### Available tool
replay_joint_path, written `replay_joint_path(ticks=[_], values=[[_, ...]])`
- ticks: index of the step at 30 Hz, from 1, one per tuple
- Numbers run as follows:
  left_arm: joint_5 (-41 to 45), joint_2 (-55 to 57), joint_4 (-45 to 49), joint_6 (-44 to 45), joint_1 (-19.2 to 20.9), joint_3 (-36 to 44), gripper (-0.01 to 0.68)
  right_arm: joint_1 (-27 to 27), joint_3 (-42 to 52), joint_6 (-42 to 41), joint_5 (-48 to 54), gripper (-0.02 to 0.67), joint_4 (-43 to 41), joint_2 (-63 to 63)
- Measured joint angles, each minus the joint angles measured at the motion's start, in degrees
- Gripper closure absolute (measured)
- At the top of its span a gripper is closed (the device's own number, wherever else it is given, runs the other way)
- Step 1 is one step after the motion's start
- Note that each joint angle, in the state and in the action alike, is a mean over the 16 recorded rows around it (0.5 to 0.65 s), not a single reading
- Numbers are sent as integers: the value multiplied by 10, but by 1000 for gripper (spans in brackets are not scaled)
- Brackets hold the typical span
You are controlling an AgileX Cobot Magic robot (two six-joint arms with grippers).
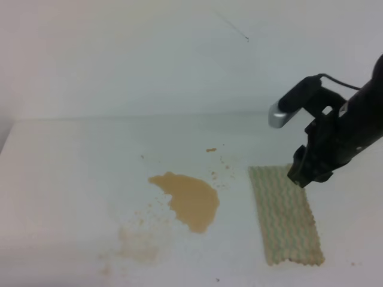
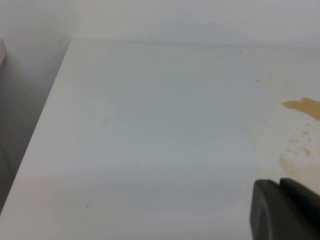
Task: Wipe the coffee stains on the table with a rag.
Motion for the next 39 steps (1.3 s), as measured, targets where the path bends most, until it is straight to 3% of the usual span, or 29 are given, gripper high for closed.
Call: replay_joint_path(ticks=[6,12,32,39], values=[[0,0,0,0,0,0,672,15,-21,10,-25,345,-17,64],[0,0,0,0,0,0,672,18,-24,12,-55,321,-21,116],[0,0,0,0,0,0,672,20,-27,41,-96,321,-23,214],[0,0,0,0,0,0,672,25,-30,76,-98,375,-43,232]])
